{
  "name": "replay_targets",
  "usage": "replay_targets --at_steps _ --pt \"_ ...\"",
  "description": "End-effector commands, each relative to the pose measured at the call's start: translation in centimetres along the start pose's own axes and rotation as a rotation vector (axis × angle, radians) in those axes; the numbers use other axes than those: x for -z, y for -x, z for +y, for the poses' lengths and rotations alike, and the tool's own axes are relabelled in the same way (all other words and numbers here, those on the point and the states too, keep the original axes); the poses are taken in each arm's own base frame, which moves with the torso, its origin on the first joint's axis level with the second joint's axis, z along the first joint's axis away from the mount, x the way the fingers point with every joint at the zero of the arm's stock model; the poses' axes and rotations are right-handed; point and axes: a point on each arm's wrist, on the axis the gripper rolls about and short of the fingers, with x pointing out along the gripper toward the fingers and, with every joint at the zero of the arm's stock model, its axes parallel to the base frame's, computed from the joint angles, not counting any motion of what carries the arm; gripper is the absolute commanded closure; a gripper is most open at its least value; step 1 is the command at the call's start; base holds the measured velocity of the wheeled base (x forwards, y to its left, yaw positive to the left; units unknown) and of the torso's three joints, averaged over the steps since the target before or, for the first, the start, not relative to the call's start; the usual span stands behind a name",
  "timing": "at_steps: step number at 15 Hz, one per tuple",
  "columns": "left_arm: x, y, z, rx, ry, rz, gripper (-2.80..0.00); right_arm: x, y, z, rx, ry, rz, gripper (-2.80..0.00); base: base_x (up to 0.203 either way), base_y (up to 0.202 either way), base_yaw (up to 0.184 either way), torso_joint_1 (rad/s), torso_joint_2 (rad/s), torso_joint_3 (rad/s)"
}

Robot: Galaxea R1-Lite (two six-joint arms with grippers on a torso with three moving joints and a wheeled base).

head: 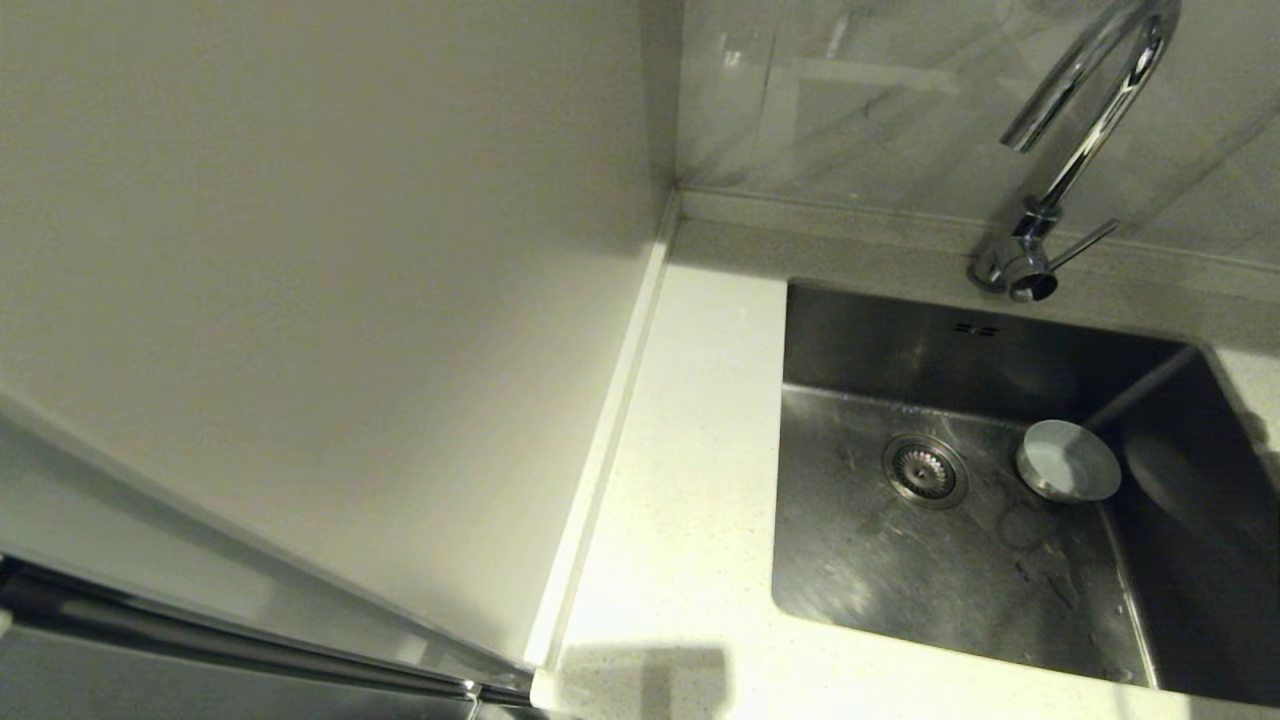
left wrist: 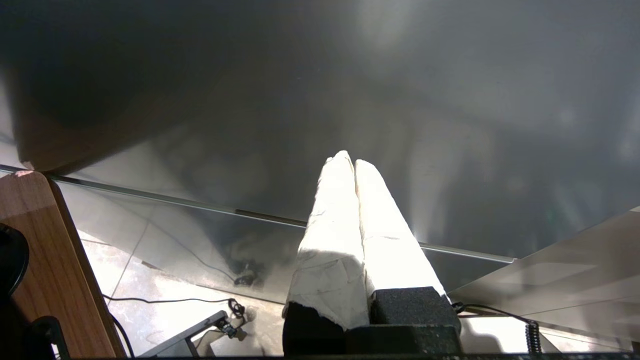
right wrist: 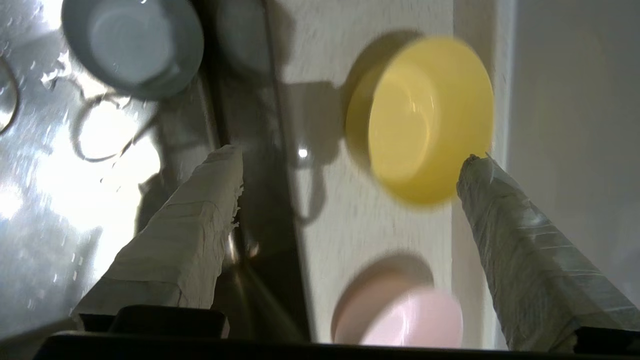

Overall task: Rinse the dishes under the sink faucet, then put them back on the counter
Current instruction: Put a bowl into the sink

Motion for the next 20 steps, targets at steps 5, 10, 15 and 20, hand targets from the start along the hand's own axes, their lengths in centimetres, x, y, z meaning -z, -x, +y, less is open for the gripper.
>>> replay_targets --at_steps 5,10,15,20 --pt "0.1 0.0 0.0 0.0 0.0 0.002 0.0 -0.9 -9.4 -5.3 0.016 -0.085 0.064 -2.8 0.0 0.0 0.0 0.0 0.0 0.0" --pt "0.1 0.0 0.0 0.0 0.0 0.002 0.0 1.7 -9.5 -5.4 -0.012 -0.086 0.223 -2.8 0.0 0.0 0.0 0.0 0.0 0.0" --pt "0.1 0.0 0.0 0.0 0.0 0.002 0.0 3.4 -8.2 -4.5 -0.044 -0.032 0.283 -2.8 0.0 0.0 0.0 0.0 0.0 0.0" --pt "0.1 0.0 0.0 0.0 0.0 0.002 0.0 2.5 -6.9 -4.4 -0.109 0.011 0.212 0.0 0.0 0.0 0.0 0.0 0.0 0.0"
